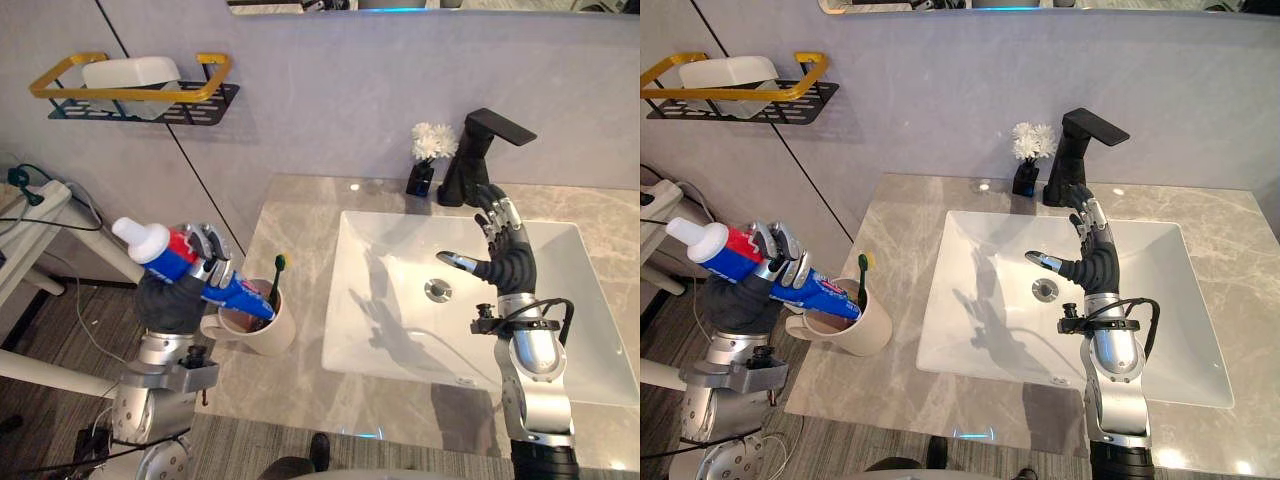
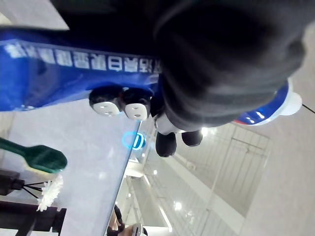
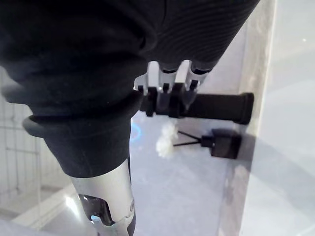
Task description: Organize washtable
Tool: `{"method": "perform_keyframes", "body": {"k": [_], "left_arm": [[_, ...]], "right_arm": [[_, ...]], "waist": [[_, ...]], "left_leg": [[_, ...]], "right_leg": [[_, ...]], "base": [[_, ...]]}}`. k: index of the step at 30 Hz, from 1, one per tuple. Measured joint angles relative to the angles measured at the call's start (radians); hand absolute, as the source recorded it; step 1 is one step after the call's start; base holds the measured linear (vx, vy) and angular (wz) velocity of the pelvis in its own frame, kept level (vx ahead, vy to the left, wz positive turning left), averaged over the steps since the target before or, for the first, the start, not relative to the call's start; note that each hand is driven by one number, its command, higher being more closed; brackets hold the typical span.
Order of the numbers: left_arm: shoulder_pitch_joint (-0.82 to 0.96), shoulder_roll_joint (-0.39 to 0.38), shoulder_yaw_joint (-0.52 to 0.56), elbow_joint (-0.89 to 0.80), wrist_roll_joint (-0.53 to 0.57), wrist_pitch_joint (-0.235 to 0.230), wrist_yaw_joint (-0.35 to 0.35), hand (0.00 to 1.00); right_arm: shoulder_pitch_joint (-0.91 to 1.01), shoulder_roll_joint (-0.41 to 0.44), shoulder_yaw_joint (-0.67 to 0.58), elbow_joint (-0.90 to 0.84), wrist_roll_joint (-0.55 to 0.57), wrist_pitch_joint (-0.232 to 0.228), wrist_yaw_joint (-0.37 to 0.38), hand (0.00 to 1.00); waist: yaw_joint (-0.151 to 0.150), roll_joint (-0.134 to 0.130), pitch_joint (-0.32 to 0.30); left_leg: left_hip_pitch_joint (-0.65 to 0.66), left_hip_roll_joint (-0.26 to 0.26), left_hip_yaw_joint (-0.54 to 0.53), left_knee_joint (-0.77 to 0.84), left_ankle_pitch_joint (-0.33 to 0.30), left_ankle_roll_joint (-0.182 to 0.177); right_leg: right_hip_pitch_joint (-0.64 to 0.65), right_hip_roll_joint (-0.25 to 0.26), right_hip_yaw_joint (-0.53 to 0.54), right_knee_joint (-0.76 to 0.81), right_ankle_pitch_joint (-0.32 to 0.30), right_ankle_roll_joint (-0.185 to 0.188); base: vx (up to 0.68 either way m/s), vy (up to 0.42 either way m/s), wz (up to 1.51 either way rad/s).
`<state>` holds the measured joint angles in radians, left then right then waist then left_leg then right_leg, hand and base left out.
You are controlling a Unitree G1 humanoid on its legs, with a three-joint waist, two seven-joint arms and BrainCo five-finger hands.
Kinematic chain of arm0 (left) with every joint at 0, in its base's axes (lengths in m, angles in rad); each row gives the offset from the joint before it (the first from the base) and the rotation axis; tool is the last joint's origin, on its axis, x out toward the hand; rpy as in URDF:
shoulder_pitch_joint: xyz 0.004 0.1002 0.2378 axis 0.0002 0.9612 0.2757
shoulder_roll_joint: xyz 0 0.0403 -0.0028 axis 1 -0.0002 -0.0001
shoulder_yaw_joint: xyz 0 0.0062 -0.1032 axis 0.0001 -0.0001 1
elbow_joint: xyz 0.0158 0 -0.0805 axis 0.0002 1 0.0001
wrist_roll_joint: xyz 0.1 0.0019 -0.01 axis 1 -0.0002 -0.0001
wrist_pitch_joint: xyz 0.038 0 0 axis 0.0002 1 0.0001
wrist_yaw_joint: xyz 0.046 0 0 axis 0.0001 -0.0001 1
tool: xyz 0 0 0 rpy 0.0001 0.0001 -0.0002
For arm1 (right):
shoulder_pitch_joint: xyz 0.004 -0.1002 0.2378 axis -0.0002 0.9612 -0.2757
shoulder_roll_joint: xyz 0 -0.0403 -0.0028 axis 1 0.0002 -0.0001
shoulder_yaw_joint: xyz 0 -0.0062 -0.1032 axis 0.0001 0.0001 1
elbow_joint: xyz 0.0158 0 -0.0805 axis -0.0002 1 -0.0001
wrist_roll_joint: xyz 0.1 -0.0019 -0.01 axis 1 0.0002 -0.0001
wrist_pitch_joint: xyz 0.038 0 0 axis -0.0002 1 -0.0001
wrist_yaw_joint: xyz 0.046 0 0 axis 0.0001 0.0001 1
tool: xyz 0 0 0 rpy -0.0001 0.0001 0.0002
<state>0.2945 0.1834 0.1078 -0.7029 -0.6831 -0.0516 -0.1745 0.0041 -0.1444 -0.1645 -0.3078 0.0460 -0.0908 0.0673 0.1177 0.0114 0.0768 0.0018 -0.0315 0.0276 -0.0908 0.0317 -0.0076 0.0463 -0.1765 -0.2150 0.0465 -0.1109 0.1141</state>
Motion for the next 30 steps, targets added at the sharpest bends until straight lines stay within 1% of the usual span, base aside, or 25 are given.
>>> {"method": "perform_keyframes", "body": {"k": [10,11,15,20,24,30], "left_arm": [[0.0,-0.02,-0.009,0.004,0.027,0.002,-0.001,1.0],[0.0,-0.02,-0.009,0.004,0.028,0.002,-0.001,0.0],[0.0,-0.021,-0.01,0.004,0.033,0.002,-0.001,0.0],[0.0,-0.021,-0.024,0.004,0.068,0.002,-0.002,0.0],[0.0,-0.02,-0.027,0.003,0.069,0.001,-0.002,0.0],[-0.002,-0.015,-0.021,-0.028,0.071,-0.002,0.0,0.0]], "right_arm": [[-0.003,0.0,-0.003,-0.001,-0.001,0.001,0.003,0.0],[-0.003,0.001,-0.003,-0.001,-0.001,0.001,0.003,0.0],[-0.003,0.012,-0.003,-0.001,-0.004,0.001,0.004,0.0],[-0.003,0.02,-0.001,-0.001,-0.014,0.001,0.007,0.0],[-0.003,0.019,-0.001,-0.001,-0.018,0.001,0.021,0.0],[-0.003,0.019,0.0,-0.001,-0.018,0.001,0.024,0.0]], "waist": [[0.0,-0.003,0.002],[0.0,-0.003,0.002],[0.001,-0.002,0.002],[-0.001,-0.001,0.003],[-0.001,0.001,0.004],[0.0,0.004,0.004]], "left_leg": [[0.0,0.001,0.003,0.0,-0.002,0.002],[0.0,0.001,0.004,0.0,-0.002,0.002],[0.0,0.001,0.008,0.0,-0.003,0.004],[0.004,-0.001,0.017,0.0,-0.005,0.007],[0.006,0.0,0.017,0.0,-0.005,0.007],[0.01,-0.001,0.016,0.0,-0.005,0.007]], "right_leg": [[-0.001,0.001,0.003,-0.001,0.004,-0.002],[-0.001,0.001,0.004,-0.003,0.006,-0.002],[-0.001,0.001,0.015,-0.015,0.016,-0.002],[-0.001,0.0,0.024,-0.015,0.02,-0.001],[0.001,0.0,0.024,-0.015,0.02,-0.001],[0.005,0.0,0.023,-0.015,0.02,-0.001]], "base": [[0.0,0.0,0.0],[0.0,0.003,-0.03],[0.0,0.005,-0.08],[0.0,0.004,-0.05],[0.0,0.0,0.0],[0.0,0.0,0.0]]}}
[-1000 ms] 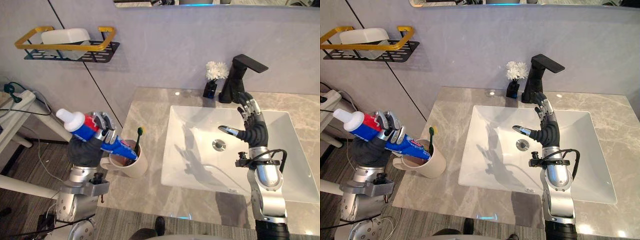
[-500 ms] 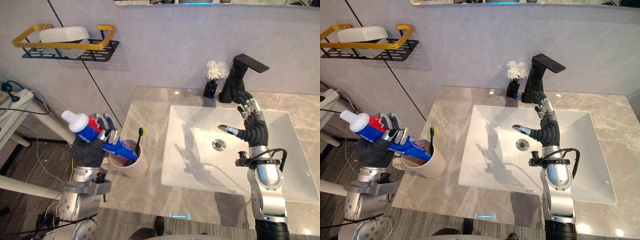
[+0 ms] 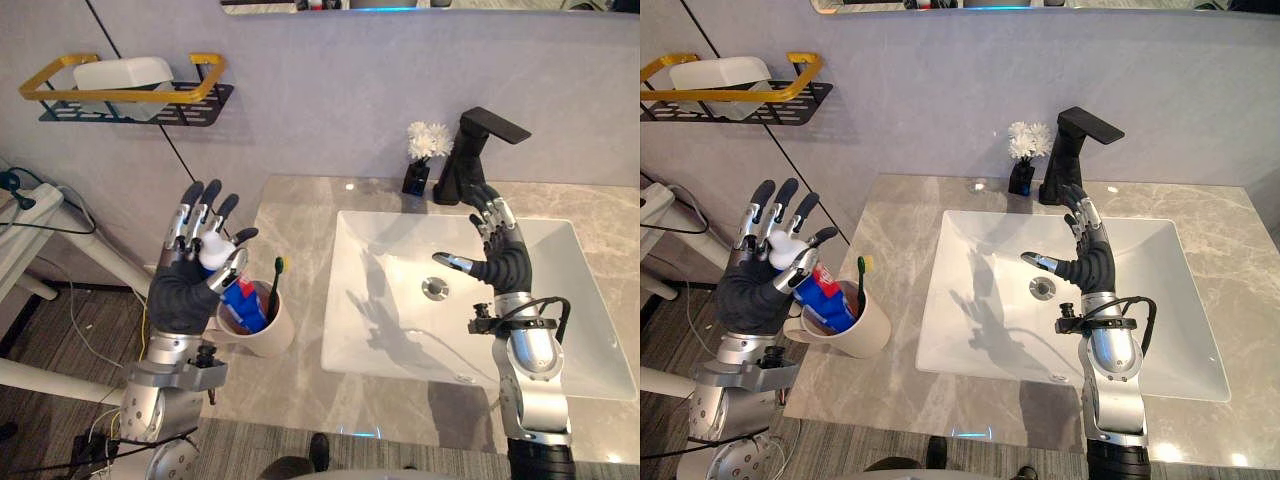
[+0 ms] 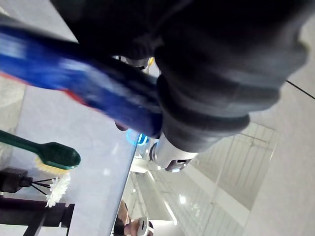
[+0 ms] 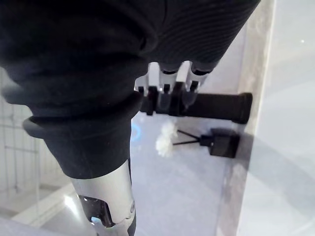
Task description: Organize washtable
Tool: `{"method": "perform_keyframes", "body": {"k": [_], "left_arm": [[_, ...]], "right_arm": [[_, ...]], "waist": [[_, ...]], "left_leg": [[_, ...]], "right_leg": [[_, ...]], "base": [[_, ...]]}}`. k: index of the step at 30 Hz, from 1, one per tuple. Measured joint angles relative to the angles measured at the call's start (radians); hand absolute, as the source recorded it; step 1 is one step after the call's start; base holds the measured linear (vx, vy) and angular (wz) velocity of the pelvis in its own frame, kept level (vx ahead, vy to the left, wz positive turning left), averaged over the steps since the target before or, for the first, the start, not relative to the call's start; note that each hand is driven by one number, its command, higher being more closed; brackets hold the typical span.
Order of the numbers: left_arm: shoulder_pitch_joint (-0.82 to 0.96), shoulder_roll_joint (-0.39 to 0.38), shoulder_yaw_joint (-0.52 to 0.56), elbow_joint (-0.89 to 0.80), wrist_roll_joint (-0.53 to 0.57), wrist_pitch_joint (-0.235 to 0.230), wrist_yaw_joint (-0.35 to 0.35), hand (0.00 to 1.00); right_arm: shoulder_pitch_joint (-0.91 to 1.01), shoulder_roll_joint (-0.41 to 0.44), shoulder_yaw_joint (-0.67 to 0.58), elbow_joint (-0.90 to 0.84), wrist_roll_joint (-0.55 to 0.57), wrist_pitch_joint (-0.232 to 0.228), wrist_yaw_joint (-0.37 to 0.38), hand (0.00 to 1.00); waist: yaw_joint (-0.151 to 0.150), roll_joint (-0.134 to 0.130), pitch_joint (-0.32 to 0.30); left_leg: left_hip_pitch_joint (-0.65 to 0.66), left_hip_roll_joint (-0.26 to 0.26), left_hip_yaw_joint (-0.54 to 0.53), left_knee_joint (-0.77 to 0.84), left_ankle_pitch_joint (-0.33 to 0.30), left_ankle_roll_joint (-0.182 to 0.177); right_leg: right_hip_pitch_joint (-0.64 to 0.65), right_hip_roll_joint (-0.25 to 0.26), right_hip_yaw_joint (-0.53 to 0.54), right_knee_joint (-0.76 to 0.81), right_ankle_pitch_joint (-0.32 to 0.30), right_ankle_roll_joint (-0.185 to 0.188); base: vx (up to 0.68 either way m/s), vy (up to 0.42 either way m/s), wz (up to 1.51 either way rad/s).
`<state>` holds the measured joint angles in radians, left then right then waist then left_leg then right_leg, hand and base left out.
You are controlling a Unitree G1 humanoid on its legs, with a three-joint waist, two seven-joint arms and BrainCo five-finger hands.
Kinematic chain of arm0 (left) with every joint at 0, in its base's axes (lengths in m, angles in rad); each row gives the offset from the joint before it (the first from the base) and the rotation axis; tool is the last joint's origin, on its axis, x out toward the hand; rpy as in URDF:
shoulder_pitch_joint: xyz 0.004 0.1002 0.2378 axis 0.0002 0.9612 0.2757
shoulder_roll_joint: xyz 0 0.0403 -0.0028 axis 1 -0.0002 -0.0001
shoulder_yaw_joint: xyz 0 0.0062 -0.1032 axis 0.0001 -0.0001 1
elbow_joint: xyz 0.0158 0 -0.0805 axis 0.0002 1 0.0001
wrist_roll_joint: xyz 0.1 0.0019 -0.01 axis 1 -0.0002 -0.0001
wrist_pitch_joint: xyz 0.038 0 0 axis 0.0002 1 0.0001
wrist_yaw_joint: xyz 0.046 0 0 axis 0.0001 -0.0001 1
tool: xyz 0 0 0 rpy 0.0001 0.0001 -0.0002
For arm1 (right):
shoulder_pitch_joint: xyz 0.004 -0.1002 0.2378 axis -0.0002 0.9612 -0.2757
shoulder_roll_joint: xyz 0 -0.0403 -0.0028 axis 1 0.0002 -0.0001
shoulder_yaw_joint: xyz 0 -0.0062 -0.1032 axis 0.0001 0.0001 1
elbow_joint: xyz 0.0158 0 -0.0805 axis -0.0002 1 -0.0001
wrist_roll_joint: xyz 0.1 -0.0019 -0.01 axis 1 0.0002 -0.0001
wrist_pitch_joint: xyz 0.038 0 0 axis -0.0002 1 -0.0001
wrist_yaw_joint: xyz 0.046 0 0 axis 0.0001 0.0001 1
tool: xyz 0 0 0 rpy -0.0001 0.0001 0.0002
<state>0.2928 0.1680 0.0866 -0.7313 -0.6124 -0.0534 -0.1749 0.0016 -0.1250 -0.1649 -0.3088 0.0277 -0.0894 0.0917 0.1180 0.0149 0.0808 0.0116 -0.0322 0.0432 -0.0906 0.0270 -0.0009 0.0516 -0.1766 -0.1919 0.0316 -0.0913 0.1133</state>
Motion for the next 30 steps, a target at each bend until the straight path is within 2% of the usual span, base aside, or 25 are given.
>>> {"method": "perform_keyframes", "body": {"k": [8,20,25,26,27,30], "left_arm": [[-0.011,0.004,0.046,-0.056,-0.001,-0.033,0.003,0.0],[-0.047,0.007,0.093,-0.057,0.0,-0.037,0.006,0.0],[-0.051,0.024,0.202,-0.109,0.036,-0.062,0.039,0.0],[-0.05,0.024,0.248,-0.124,0.04,-0.076,0.05,1.0],[-0.049,0.024,0.314,-0.134,0.057,-0.091,0.062,1.0],[-0.029,0.01,0.417,-0.14,0.092,-0.114,0.076,1.0]], "right_arm": [[0.0,-0.002,0.008,0.0,0.0,0.001,0.002,0.0],[0.002,-0.002,0.017,0.0,0.0,0.004,0.016,0.0],[0.002,-0.002,0.016,0.0,0.0,0.004,0.016,0.0],[0.005,-0.002,0.015,0.0,0.0,0.004,0.017,0.0],[0.009,-0.001,0.013,0.0,0.0,0.004,0.017,0.0],[0.032,0.0,-0.011,0.0,-0.001,0.004,0.02,0.0]], "waist": [[0.002,0.02,0.005],[0.002,0.021,0.005],[0.004,0.021,0.004],[0.005,0.021,0.004],[0.006,0.021,0.004],[0.008,0.021,0.004]], "left_leg": [[0.016,0.0,-0.004,0.0,0.0,0.0],[0.021,-0.002,-0.014,0.0,0.001,0.0],[0.021,-0.002,-0.018,0.0,0.001,0.0],[0.02,-0.003,-0.02,0.0,0.001,0.0],[0.018,-0.003,-0.025,-0.001,0.001,0.0],[0.018,-0.004,-0.042,-0.001,0.001,0.0]], "right_leg": [[0.018,0.0,-0.002,-0.002,0.0,0.0],[0.028,0.0,-0.02,-0.003,0.0,0.0],[0.032,-0.001,-0.027,-0.006,0.0,0.0],[0.034,0.0,-0.029,-0.01,0.0,0.0],[0.037,0.0,-0.032,-0.014,0.0,0.0],[0.047,0.0,-0.05,-0.018,0.0,0.0]], "base": [[0.0,-0.001,0.0],[0.0,-0.006,0.03],[0.0,-0.008,0.02],[0.0,-0.019,0.07],[0.0,-0.02,0.09],[0.01,-0.023,0.16]]}}
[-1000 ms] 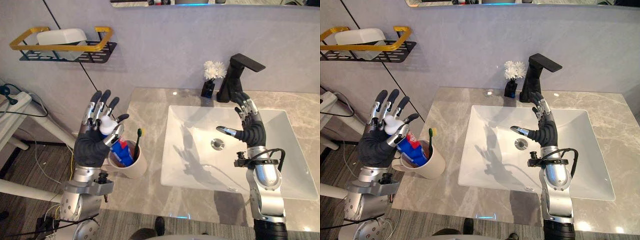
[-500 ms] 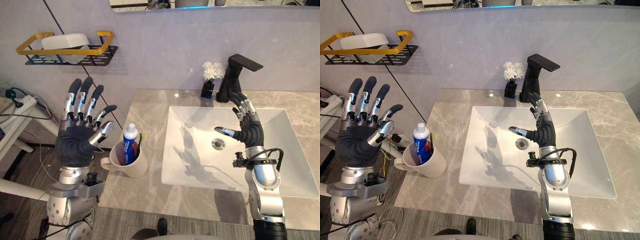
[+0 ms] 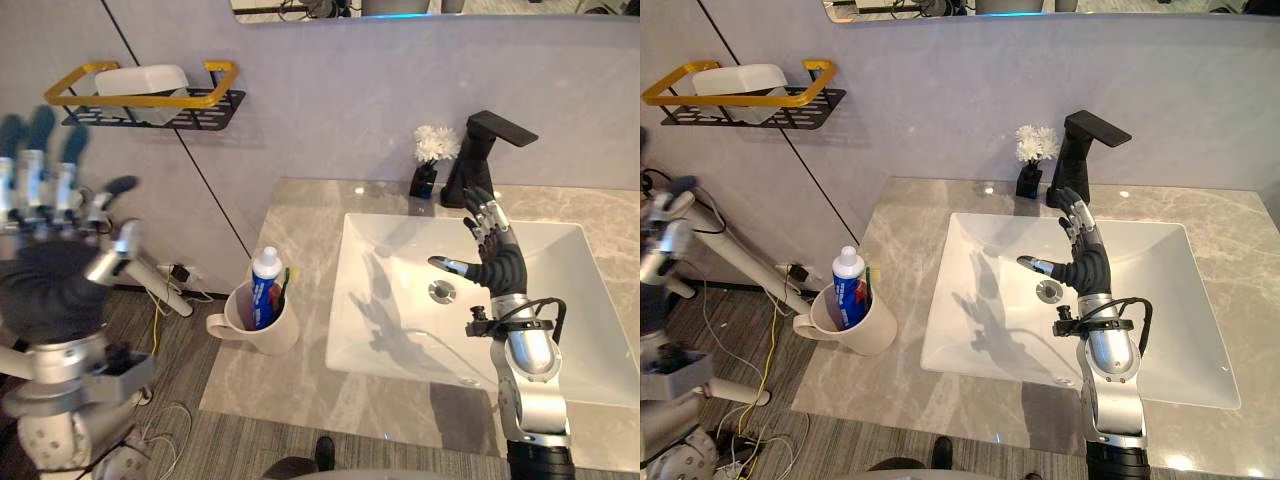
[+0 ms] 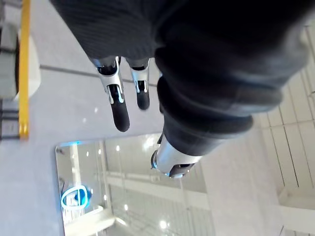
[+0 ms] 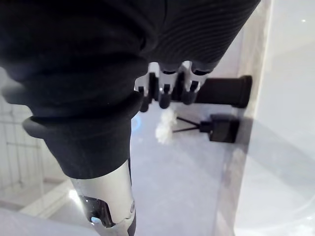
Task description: Organize washtable
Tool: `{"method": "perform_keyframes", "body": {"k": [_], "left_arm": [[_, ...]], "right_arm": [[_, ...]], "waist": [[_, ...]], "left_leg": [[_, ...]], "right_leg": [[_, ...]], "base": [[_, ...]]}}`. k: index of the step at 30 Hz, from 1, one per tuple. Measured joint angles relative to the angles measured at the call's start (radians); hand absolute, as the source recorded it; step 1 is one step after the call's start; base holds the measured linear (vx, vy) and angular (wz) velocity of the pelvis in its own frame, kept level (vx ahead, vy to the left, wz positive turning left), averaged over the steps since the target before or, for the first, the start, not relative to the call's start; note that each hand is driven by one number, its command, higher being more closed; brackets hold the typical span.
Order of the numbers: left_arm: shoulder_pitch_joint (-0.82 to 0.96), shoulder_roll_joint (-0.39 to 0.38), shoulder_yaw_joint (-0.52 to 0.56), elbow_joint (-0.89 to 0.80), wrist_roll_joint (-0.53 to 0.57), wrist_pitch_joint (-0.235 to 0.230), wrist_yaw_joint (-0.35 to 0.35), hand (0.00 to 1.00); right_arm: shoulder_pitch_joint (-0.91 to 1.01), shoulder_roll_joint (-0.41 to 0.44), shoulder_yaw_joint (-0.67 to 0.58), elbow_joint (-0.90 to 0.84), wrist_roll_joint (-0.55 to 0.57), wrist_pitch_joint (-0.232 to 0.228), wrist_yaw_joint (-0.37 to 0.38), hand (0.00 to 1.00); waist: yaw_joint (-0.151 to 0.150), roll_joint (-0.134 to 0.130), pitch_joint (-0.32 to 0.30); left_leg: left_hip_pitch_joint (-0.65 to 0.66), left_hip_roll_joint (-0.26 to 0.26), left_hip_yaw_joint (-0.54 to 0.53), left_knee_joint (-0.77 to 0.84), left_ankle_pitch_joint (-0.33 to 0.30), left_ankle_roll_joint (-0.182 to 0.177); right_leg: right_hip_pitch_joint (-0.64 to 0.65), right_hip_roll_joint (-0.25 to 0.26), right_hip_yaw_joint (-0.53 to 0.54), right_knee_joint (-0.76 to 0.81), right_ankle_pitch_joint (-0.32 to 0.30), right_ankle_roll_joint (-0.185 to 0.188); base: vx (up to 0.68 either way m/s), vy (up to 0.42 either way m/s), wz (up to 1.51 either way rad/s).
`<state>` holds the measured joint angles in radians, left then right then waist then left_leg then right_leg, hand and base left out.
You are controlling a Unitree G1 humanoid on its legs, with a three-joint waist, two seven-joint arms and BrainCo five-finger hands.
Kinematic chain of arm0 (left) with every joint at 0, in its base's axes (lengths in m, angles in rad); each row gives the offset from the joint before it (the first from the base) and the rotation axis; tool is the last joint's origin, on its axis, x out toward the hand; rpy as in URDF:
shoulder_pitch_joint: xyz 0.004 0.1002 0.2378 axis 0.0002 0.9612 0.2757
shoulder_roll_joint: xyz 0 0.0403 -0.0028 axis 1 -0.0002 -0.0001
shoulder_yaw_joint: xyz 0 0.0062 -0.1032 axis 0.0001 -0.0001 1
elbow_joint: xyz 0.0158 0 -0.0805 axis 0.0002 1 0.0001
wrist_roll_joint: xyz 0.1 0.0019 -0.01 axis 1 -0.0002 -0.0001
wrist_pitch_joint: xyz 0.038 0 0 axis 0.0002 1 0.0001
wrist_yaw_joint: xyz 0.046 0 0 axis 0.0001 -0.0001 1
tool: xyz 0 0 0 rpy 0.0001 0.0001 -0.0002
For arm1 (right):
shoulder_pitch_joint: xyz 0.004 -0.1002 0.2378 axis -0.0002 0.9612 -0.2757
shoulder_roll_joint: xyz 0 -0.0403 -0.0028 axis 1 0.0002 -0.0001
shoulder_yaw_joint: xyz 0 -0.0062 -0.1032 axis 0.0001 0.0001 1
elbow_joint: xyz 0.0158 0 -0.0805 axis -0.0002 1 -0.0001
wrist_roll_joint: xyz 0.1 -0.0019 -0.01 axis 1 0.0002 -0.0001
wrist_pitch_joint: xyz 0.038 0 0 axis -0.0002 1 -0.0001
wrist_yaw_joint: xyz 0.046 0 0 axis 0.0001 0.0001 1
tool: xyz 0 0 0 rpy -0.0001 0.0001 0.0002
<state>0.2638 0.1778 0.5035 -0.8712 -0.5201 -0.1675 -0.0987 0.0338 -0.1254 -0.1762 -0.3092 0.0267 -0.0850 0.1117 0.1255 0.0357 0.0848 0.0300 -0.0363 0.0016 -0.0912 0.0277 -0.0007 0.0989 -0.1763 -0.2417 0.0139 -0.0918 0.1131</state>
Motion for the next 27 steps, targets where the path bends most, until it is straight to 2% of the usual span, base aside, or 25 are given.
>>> {"method": "perform_keyframes", "body": {"k": [3,6,13,19,27], "left_arm": [[0.043,-0.037,0.1,-0.003,0.025,-0.016,0.014,1.0],[0.063,-0.083,0.137,-0.003,0.025,-0.017,0.015,1.0],[0.15,-0.169,0.14,0.012,0.024,-0.011,-0.005,1.0],[0.235,-0.178,-0.027,0.068,0.021,0.038,-0.087,1.0],[0.32,-0.163,-0.34,0.176,-0.018,0.107,-0.176,1.0]], "right_arm": [[0.024,0.001,-0.027,0.0,-0.002,0.0,0.001,0.0],[0.049,0.001,-0.048,0.0,-0.004,0.001,0.002,0.0],[0.078,0.015,-0.052,-0.001,-0.02,0.006,0.006,0.0],[0.089,0.022,-0.025,-0.001,-0.028,0.01,0.028,0.0],[0.085,0.021,0.043,-0.001,-0.028,0.014,0.021,0.0]], "waist": [[0.01,0.0,-0.001],[0.028,0.0,-0.002],[0.032,0.002,-0.01],[0.045,0.005,-0.018],[0.04,0.003,-0.017]], "left_leg": [[-0.004,-0.001,-0.005,0.0,0.0,0.0],[-0.009,-0.001,-0.019,0.0,0.0,0.0],[-0.018,-0.005,-0.06,0.0,0.005,0.0],[-0.025,-0.009,-0.079,0.002,0.006,0.001],[-0.041,-0.015,-0.067,0.005,0.007,0.002]], "right_leg": [[0.001,0.0,-0.006,-0.002,0.0,0.0],[0.002,0.0,-0.016,-0.003,0.0,0.0],[0.016,0.0,-0.062,-0.003,0.0,0.0],[0.019,-0.003,-0.088,0.001,-0.001,0.0],[-0.004,-0.011,-0.084,0.002,-0.004,0.003]], "base": [[0.02,-0.018,0.1],[0.01,-0.02,0.12],[0.02,-0.021,0.2],[0.0,-0.016,0.11],[-0.01,-0.004,-0.04]]}}
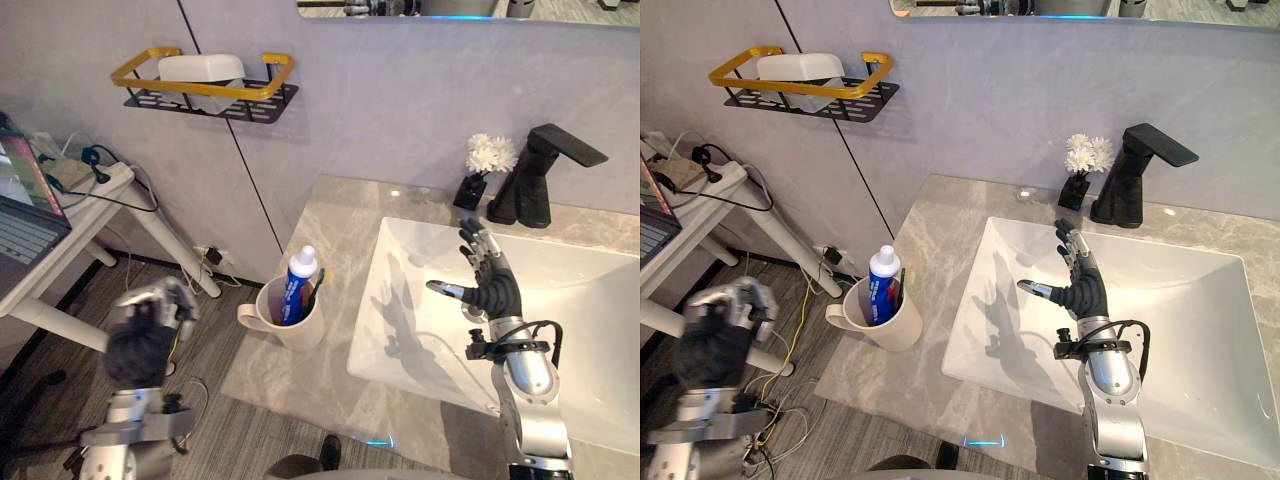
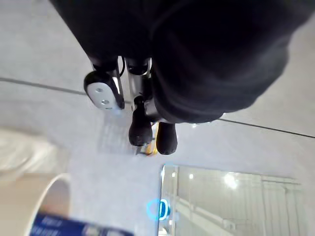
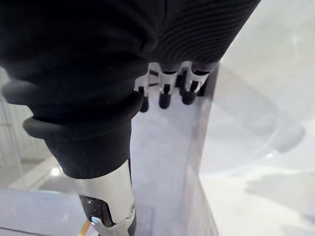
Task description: Organize washtable
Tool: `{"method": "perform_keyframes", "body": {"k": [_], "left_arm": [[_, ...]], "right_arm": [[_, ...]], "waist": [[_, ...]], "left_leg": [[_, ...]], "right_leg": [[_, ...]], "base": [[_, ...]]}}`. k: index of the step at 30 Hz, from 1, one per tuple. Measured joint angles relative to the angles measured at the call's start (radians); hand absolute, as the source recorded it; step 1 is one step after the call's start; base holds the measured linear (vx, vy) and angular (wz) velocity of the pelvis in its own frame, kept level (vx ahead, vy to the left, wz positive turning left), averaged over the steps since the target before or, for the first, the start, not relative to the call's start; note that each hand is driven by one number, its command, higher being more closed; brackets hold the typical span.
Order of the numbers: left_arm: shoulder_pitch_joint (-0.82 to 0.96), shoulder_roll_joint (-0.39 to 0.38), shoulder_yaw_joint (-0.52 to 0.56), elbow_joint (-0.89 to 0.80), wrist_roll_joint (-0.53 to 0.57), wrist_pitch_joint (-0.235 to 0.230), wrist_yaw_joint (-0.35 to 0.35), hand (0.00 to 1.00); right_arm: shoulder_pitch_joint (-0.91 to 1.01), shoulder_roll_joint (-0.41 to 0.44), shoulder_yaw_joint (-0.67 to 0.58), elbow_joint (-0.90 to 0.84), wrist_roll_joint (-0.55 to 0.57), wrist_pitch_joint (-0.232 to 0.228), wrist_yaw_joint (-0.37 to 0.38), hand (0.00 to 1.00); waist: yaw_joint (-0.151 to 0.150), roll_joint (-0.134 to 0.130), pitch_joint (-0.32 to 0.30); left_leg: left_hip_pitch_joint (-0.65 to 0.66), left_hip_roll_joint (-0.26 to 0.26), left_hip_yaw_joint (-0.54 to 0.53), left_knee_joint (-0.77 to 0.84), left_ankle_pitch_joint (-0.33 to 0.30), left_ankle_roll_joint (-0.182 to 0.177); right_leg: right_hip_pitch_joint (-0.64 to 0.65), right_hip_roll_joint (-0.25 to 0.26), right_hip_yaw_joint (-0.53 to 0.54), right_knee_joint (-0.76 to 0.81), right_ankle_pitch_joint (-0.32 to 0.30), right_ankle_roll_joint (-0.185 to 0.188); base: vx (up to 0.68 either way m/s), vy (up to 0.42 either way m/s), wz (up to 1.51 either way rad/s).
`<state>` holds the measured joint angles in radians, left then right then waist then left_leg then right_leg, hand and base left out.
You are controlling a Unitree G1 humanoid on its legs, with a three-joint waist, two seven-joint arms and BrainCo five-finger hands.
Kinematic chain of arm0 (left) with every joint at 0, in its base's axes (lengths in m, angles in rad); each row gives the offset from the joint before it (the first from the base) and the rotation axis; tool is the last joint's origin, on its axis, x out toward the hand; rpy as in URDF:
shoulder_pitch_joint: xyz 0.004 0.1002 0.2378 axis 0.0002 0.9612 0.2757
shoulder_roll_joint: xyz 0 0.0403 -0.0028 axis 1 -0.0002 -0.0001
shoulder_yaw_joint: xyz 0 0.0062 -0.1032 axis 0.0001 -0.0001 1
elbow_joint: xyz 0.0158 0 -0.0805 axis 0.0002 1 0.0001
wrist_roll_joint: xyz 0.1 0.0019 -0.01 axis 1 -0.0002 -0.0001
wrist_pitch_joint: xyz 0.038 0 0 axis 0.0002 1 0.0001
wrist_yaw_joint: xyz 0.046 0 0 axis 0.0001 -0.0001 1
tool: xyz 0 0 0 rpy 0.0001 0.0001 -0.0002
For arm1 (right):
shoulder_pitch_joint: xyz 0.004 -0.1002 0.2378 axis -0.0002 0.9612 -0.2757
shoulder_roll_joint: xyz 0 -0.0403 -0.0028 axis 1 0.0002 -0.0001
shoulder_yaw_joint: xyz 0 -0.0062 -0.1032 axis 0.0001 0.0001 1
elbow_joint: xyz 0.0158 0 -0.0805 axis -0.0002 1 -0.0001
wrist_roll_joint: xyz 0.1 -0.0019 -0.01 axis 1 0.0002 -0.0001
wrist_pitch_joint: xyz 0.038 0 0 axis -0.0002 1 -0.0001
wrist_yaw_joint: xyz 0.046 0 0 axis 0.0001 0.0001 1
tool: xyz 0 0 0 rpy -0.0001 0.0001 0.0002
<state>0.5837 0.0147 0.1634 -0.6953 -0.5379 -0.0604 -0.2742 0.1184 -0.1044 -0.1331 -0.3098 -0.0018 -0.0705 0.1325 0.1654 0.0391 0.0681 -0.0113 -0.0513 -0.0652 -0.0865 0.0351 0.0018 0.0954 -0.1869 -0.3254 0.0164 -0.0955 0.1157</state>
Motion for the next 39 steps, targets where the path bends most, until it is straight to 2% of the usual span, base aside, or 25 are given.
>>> {"method": "perform_keyframes", "body": {"k": [4,7,21,27,32,34,39], "left_arm": [[0.031,0.016,-0.061,0.007,-0.001,0.012,-0.028,1.0],[0.028,0.04,-0.091,0.049,-0.013,0.008,-0.033,1.0],[0.029,0.041,-0.092,0.092,-0.042,-0.034,-0.051,1.0],[0.029,0.043,-0.089,0.1,-0.046,-0.038,-0.05,1.0],[0.033,0.139,-0.069,0.092,-0.086,-0.035,-0.062,1.0],[0.051,0.183,-0.05,0.077,-0.106,-0.032,-0.086,1.0],[0.173,0.353,-0.043,0.073,-0.14,0.014,-0.179,1.0]], "right_arm": [[-0.002,-0.001,0.025,0.0,0.0,0.0,-0.009,0.0],[-0.002,-0.001,0.029,0.001,0.0,0.0,-0.023,0.0],[-0.014,-0.001,0.034,0.014,0.0,0.0,-0.043,0.0],[-0.017,-0.001,0.035,0.016,0.001,0.0,-0.045,0.0],[-0.046,-0.006,0.036,0.025,0.002,-0.001,-0.042,0.0],[-0.048,-0.017,0.041,0.025,0.004,-0.002,-0.04,0.0],[-0.049,-0.047,0.075,0.044,0.013,-0.022,-0.022,0.0]], "waist": [[-0.017,-0.002,0.001],[-0.015,-0.003,0.002],[-0.013,-0.001,0.016],[-0.012,-0.001,0.016],[-0.016,0.001,0.031],[-0.018,-0.001,0.04],[-0.025,-0.004,0.055]], "left_leg": [[-0.01,-0.001,0.013,0.001,0.0,0.001],[-0.011,0.0,0.02,-0.001,-0.001,0.001],[-0.017,-0.002,0.014,-0.001,0.0,0.001],[-0.018,-0.004,0.003,-0.001,0.001,0.003],[-0.016,-0.004,0.001,-0.001,0.001,0.003],[-0.015,-0.004,0.001,0.0,0.001,0.003],[-0.014,-0.004,0.001,-0.001,0.001,0.004]], "right_leg": [[-0.015,-0.003,0.01,0.001,0.0,0.0],[-0.021,-0.003,0.025,0.002,0.0,0.0],[-0.03,-0.006,0.019,0.015,0.0,0.0],[-0.026,-0.007,-0.003,0.017,0.0,0.0],[-0.024,-0.007,-0.004,0.017,0.0,0.0],[-0.022,-0.007,-0.004,0.017,0.0,0.0],[-0.023,-0.007,-0.003,0.017,0.0,0.0]], "base": [[-0.01,-0.012,-0.11],[0.0,-0.016,-0.06],[0.0,-0.006,0.01],[0.01,-0.019,0.06],[0.0,-0.003,0.01],[0.0,0.0,0.0],[0.0,0.0,0.0]]}}
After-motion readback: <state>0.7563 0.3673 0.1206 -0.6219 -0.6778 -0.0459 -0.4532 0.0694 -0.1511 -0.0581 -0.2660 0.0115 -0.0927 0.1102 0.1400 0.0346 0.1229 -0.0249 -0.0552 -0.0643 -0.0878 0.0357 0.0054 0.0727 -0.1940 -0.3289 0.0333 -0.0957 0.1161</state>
